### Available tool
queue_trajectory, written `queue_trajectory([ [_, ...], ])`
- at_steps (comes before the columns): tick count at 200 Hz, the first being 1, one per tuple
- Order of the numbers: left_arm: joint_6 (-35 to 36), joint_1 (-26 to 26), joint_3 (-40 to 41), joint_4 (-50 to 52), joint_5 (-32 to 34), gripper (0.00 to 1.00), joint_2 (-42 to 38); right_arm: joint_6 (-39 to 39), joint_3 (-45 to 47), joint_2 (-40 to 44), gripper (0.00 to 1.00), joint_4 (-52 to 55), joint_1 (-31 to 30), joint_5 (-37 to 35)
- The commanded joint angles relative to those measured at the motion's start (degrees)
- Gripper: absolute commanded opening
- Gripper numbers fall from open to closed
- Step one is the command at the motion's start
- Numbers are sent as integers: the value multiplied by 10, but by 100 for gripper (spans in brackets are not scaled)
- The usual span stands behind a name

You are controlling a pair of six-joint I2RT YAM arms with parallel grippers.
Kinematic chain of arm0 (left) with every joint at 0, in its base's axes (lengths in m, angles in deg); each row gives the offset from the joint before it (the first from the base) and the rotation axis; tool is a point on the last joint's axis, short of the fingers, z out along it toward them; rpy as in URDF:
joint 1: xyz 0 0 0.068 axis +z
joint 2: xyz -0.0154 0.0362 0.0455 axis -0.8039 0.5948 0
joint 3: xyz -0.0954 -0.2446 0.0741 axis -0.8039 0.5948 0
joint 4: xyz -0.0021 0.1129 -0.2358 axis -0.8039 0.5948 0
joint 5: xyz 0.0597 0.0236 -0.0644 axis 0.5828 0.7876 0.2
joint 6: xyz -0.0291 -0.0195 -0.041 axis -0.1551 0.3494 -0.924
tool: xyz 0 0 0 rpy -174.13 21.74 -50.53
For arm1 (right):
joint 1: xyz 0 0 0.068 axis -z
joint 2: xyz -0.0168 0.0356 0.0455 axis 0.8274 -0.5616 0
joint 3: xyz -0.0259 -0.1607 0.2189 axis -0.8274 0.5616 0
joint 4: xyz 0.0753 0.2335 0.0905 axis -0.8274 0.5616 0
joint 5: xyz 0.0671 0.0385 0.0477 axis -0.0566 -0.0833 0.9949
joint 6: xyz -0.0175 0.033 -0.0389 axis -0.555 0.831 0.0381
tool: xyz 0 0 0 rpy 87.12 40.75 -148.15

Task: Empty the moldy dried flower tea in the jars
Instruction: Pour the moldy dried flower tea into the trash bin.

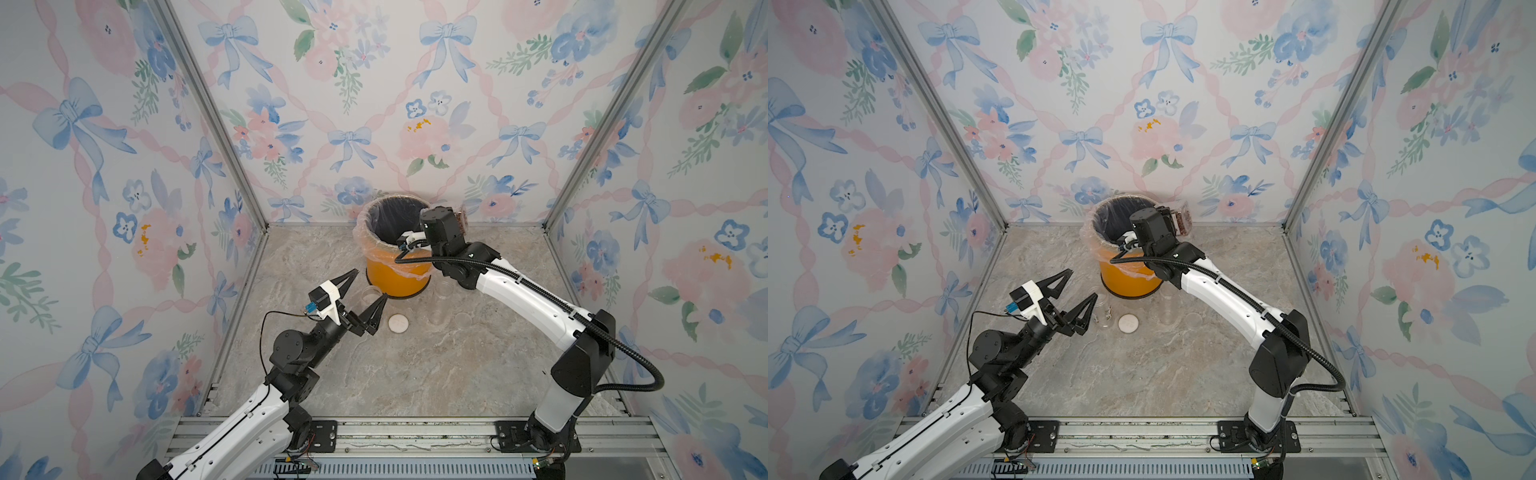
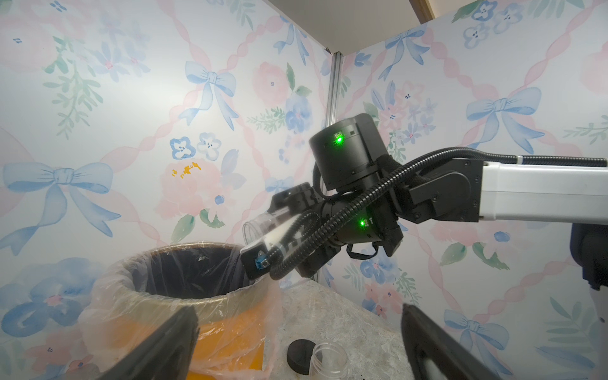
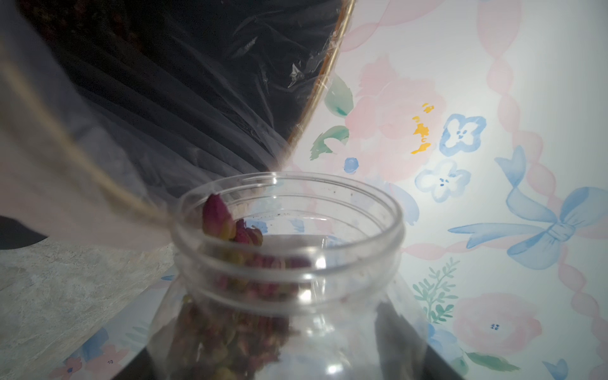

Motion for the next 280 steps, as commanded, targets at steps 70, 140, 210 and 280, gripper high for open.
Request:
queue_trajectory([
  [70, 1, 7, 16, -5, 19, 98, -24, -50, -1, -39, 28, 25, -23, 19],
  [140, -8, 9, 35, -5, 38, 98, -57, -94, 29, -56, 26, -46, -24, 9],
  [210, -11, 13, 44, -6, 44, 98, -79, -115, 33, -63, 25, -59, -35, 6],
  [280, -16, 17, 49, -6, 56, 98, -87, -124, 67, -59, 25, -72, -42, 7],
])
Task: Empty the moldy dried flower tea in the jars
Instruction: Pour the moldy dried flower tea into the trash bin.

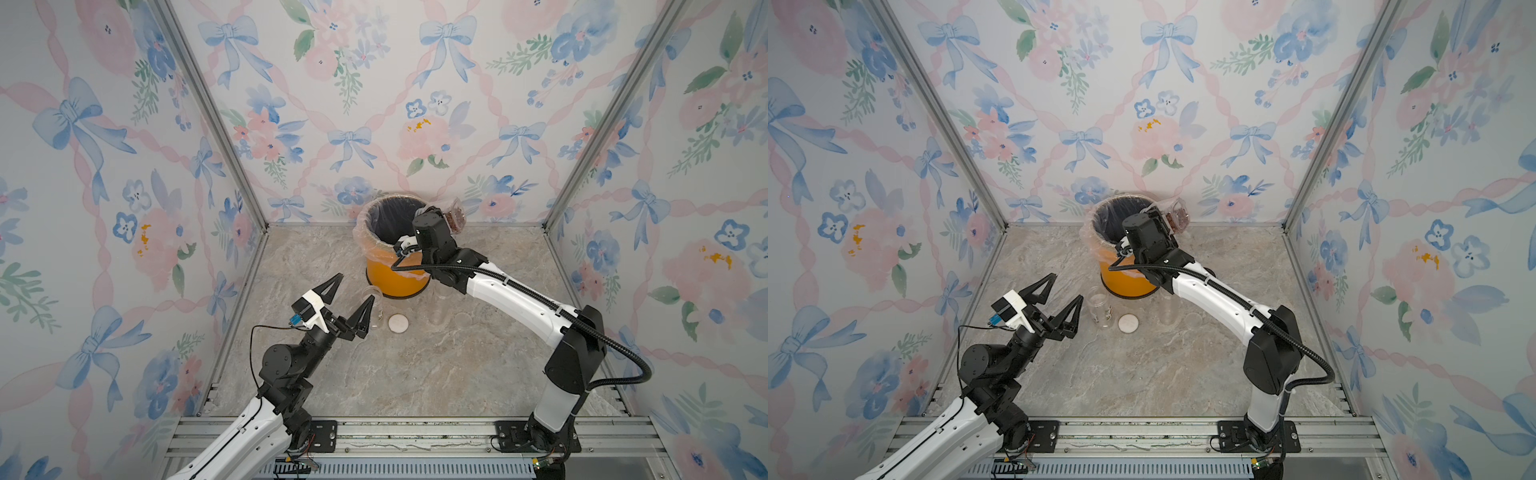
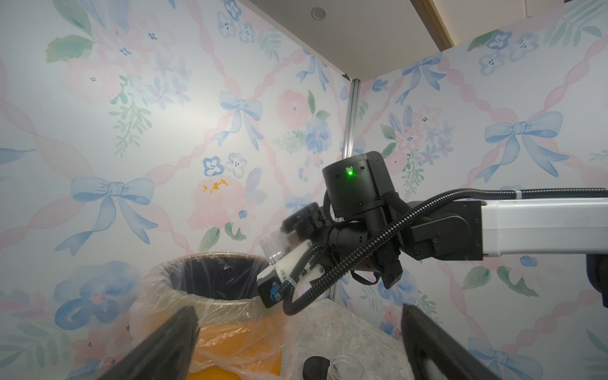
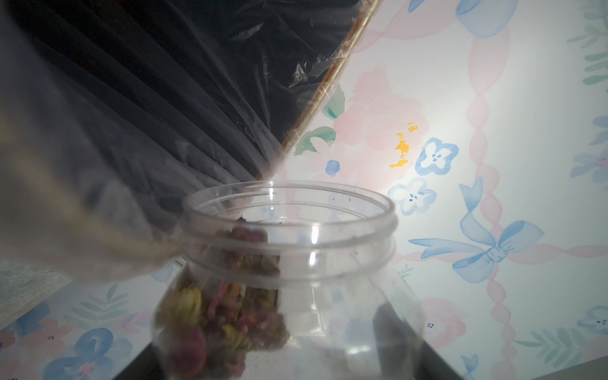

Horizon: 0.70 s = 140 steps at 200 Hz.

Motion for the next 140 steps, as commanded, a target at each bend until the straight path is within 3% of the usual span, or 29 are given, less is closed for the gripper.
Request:
queue_trajectory([
  [1, -10, 5, 9, -6, 11, 98, -10, 5, 36, -36, 25, 30, -23, 62],
  [78, -19, 9, 15, -6, 18, 98, -22, 7, 50, -41, 26, 30, -25, 66],
  [140, -35, 13, 14, -5, 37, 98, -24, 74, -11, -34, 29, 18, -6, 72],
])
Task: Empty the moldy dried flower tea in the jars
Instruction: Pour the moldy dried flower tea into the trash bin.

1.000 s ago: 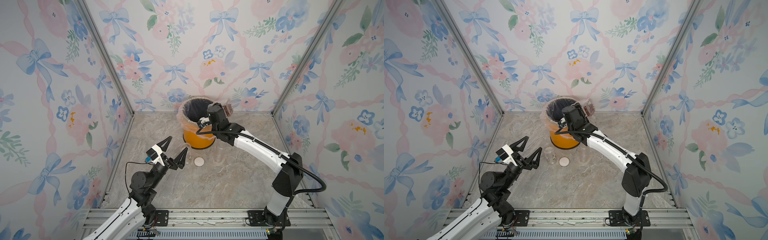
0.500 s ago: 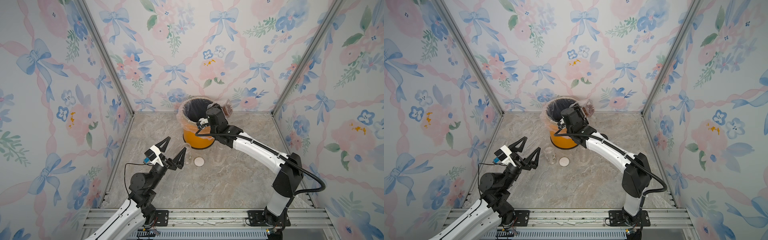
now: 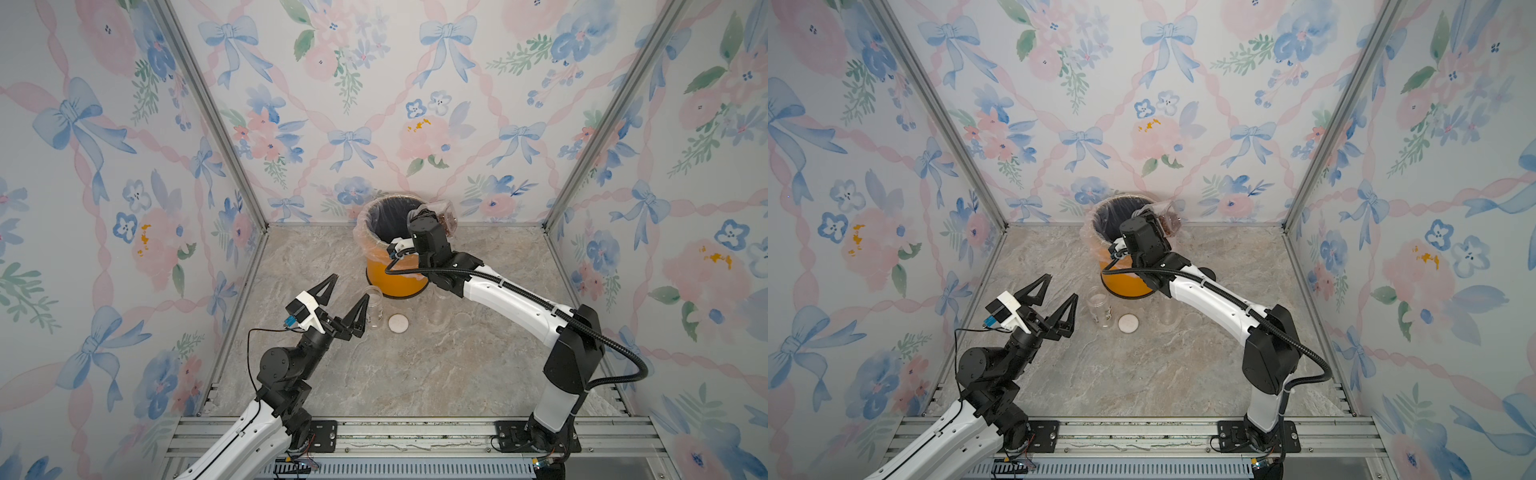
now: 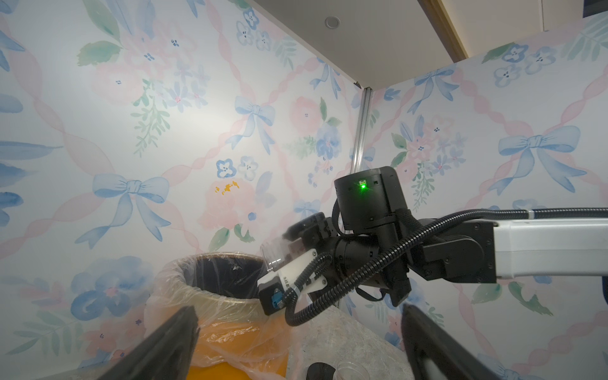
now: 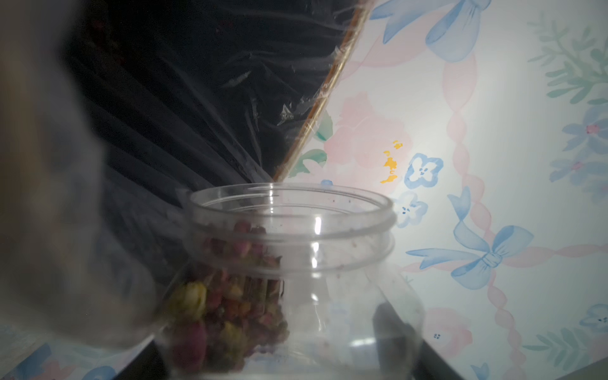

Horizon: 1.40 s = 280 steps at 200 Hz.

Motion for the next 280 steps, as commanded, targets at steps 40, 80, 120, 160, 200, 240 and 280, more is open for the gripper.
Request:
queue_trajectory([
  [40, -33, 7, -15, 9, 26, 98, 9, 40, -43, -21, 31, 60, 12, 33],
  [80, -38, 8, -23, 10, 32, 98, 21, 12, -91, -31, 30, 60, 18, 24],
  [120, -39, 8, -24, 13, 30, 98, 24, -15, -129, -46, 31, 82, 15, 16],
  [160, -37, 9, -26, 17, 29, 98, 26, -27, -122, -57, 32, 80, 10, 17],
  [200, -35, 11, -27, 20, 26, 98, 28, -27, -96, -72, 32, 89, 8, 21],
  [240, -29, 14, -27, 28, 25, 98, 25, -22, -102, -83, 32, 94, 7, 29],
  [280, -31, 18, -28, 28, 22, 98, 29, -24, -125, -78, 32, 88, 11, 30],
])
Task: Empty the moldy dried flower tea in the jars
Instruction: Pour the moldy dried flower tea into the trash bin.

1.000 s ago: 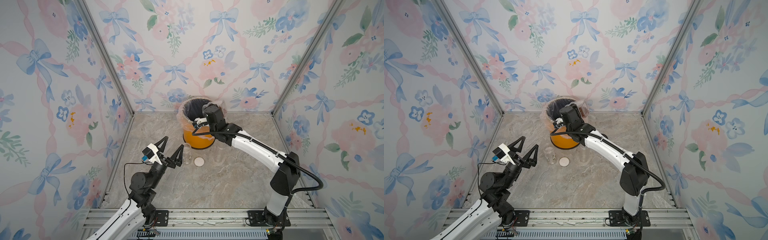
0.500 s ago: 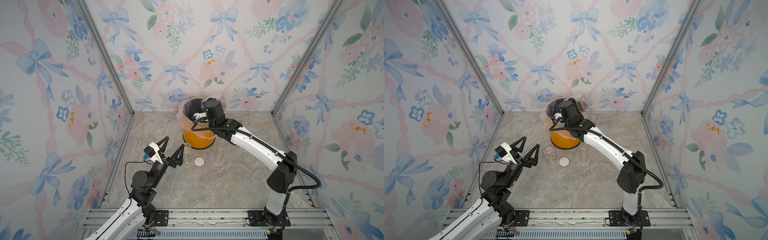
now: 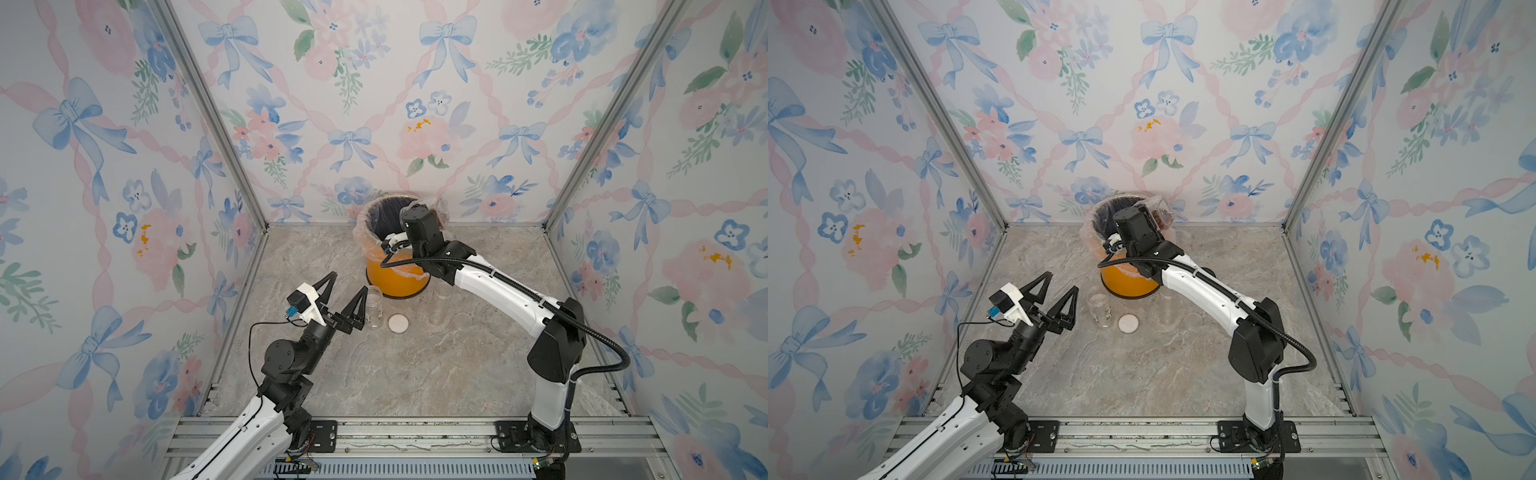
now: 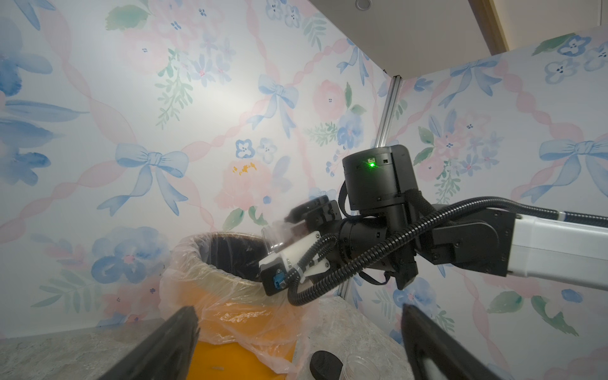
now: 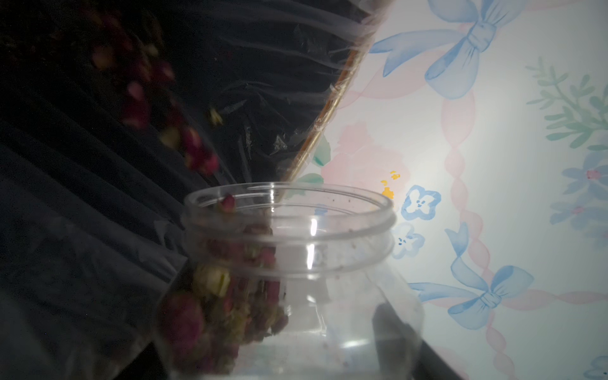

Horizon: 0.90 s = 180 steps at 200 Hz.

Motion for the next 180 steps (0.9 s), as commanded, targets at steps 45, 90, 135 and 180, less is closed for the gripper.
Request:
queue_trajectory([
  [45, 2, 8, -12, 1, -5, 98, 0, -2, -61, 0, 32, 16, 13, -6],
  [90, 1, 10, -14, 1, -6, 98, 2, -4, -46, -3, 32, 24, 6, -3],
  [135, 1, 11, -13, 1, -6, 98, 1, 3, -26, -26, 32, 49, 1, 8],
  [180, 0, 11, -9, 1, -6, 98, 0, -2, -76, -8, 32, 41, 11, 6],
])
